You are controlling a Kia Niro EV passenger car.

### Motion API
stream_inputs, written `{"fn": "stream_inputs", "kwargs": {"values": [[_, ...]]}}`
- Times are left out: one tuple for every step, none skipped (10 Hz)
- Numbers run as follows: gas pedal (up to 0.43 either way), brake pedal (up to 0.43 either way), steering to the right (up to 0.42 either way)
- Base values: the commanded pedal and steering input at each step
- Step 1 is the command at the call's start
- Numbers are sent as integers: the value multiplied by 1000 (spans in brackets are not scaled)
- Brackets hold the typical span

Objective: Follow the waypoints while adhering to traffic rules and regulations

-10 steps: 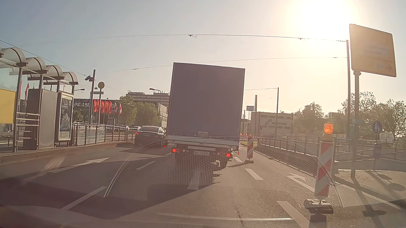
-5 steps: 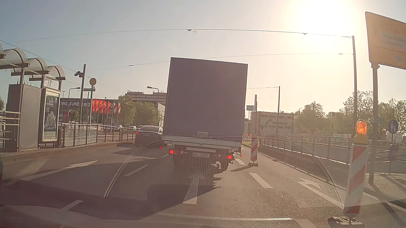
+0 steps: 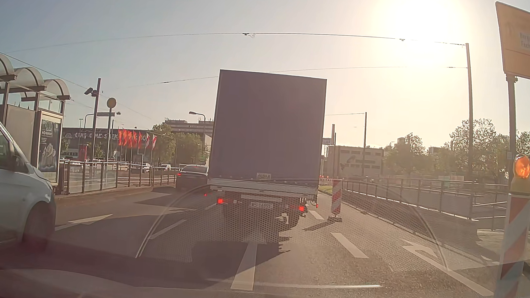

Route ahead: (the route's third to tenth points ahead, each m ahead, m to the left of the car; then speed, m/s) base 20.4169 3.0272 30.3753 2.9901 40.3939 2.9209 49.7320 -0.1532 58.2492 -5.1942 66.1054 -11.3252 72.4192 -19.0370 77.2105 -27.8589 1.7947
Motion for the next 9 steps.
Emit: {"fn": "stream_inputs", "kwargs": {"values": [[0,0,7],[0,0,7],[0,0,6],[0,0,6],[0,0,6],[0,0,6],[0,0,6],[0,0,6],[0,0,6]]}}
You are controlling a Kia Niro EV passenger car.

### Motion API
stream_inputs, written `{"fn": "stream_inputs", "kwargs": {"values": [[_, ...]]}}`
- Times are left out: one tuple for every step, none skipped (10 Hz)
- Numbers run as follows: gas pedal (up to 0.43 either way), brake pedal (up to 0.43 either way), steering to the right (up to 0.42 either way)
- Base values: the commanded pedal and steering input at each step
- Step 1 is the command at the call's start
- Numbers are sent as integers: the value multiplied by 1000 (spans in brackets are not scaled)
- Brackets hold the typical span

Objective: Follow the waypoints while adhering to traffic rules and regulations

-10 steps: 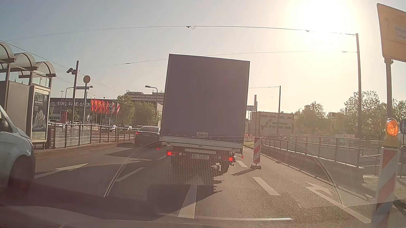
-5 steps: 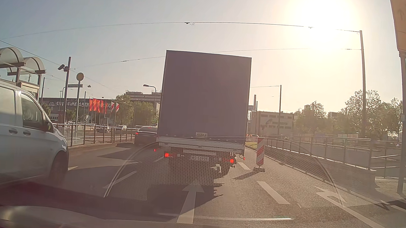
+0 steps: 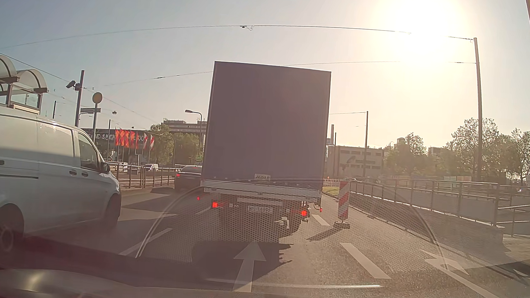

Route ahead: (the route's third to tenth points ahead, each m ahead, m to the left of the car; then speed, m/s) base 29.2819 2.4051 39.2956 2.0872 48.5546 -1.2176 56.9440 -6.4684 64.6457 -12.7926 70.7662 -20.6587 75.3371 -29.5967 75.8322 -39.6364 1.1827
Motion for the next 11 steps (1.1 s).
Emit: {"fn": "stream_inputs", "kwargs": {"values": [[0,0,5],[0,0,3],[0,0,3],[0,0,3],[0,0,3],[0,0,3],[0,0,3],[0,0,3],[0,0,2],[0,0,3],[0,0,3]]}}
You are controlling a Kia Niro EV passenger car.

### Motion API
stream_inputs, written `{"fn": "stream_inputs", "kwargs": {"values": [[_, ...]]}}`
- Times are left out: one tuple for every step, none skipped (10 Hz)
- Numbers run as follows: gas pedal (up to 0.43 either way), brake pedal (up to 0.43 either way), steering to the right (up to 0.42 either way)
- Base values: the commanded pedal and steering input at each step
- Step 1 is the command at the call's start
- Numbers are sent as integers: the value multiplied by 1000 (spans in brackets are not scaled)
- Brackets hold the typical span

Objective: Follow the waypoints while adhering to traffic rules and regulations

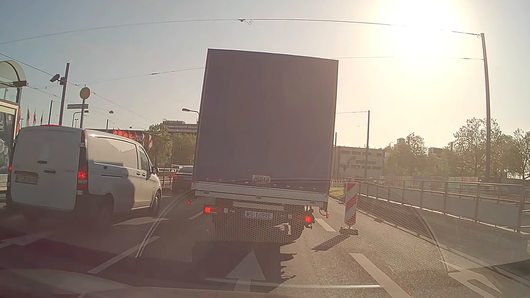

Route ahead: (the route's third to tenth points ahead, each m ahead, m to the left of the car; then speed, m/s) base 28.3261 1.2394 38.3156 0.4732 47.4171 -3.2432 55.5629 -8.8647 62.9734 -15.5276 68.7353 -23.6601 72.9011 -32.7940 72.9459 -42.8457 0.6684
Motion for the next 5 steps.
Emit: {"fn": "stream_inputs", "kwargs": {"values": [[0,0,3],[0,0,2],[0,0,3],[0,0,3],[0,0,3]]}}
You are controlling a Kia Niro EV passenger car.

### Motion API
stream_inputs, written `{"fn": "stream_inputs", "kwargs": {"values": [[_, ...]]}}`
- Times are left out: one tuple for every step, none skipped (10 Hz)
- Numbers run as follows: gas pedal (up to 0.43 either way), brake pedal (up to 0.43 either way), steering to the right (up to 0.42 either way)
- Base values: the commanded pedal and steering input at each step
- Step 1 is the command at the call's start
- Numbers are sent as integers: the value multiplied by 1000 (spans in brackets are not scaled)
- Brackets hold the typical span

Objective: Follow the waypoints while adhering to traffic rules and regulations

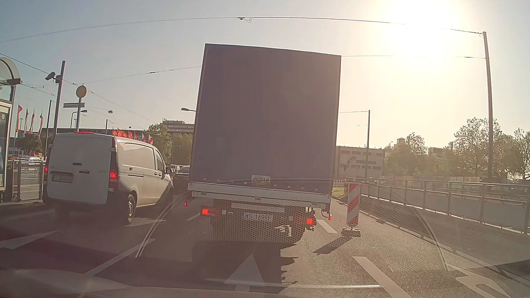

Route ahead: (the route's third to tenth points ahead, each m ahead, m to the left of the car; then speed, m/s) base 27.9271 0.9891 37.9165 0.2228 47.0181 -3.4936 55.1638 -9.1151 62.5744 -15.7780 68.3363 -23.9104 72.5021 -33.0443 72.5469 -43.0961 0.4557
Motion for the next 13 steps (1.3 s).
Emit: {"fn": "stream_inputs", "kwargs": {"values": [[0,0,2],[0,0,3],[0,0,2],[0,0,3],[0,0,2],[0,0,3],[0,0,3],[0,0,3],[0,0,3],[0,0,2],[0,0,3],[0,0,3],[0,0,3]]}}
